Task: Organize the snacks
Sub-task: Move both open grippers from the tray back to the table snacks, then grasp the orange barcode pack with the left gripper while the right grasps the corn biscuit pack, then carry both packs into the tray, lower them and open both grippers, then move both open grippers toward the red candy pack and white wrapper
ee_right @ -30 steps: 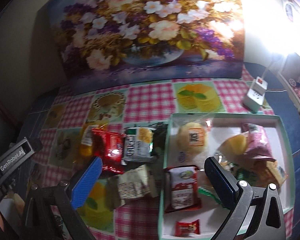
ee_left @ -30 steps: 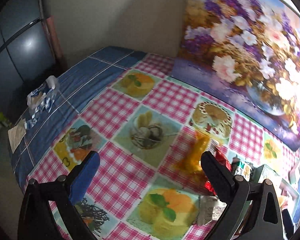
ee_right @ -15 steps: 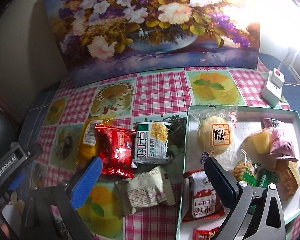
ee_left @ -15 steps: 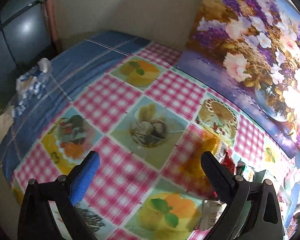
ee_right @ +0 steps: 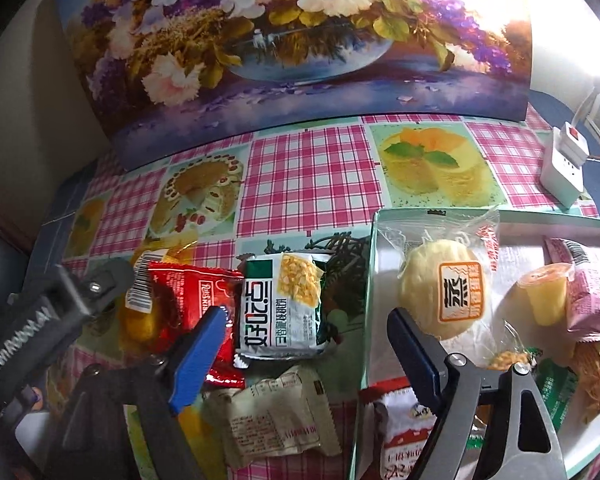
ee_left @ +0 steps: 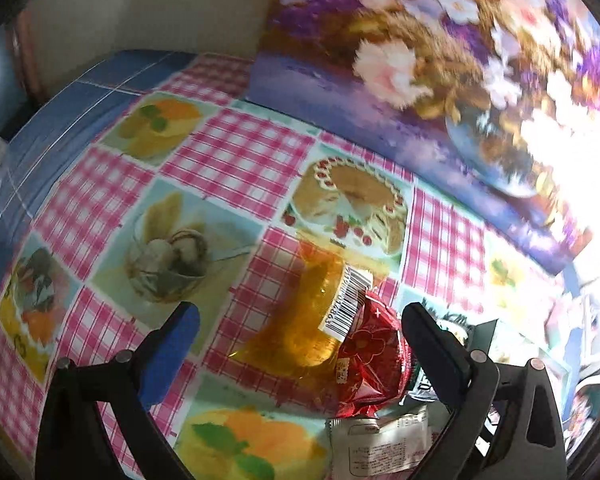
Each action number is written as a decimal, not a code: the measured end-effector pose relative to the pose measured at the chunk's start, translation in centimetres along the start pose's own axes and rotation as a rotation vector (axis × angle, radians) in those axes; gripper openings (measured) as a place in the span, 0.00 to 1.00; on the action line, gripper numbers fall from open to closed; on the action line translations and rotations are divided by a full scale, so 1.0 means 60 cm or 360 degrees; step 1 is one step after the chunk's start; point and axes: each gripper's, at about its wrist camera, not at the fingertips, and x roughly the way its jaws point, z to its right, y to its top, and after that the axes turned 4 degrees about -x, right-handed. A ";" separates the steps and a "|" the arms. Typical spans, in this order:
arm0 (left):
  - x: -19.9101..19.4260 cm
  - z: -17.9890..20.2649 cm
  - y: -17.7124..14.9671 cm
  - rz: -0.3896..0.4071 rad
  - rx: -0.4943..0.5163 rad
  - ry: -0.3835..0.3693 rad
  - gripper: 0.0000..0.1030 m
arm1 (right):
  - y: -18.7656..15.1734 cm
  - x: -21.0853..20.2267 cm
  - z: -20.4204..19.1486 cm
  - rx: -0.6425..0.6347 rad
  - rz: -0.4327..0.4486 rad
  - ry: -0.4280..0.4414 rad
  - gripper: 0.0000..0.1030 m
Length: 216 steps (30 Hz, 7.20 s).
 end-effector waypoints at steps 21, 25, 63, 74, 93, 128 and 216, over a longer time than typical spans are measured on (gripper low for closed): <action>0.047 -0.013 0.005 -0.0063 0.0019 0.0097 0.89 | 0.003 0.030 -0.024 -0.0118 -0.0029 -0.0088 0.79; 0.046 -0.030 0.008 -0.0063 -0.0049 0.0129 0.88 | 0.004 0.024 -0.013 -0.0062 -0.0027 -0.0030 0.75; 0.054 -0.043 0.008 -0.0121 -0.0068 0.0164 0.49 | -0.005 0.061 -0.057 -0.0221 -0.0069 -0.0085 0.56; 0.047 -0.042 0.011 -0.0105 -0.0076 0.0149 0.42 | -0.003 0.048 -0.056 -0.0251 -0.0023 -0.0088 0.52; -0.030 -0.015 0.018 0.0002 -0.0042 0.0142 0.42 | 0.003 -0.024 -0.046 -0.0200 0.0051 -0.0086 0.52; -0.137 0.169 -0.204 -0.0081 0.0492 -0.0236 0.42 | -0.127 -0.176 0.172 0.0266 0.0080 -0.0307 0.52; -0.123 0.093 -0.137 0.0003 0.0340 0.0052 0.92 | -0.141 -0.193 0.238 0.0308 0.0154 -0.0348 1.00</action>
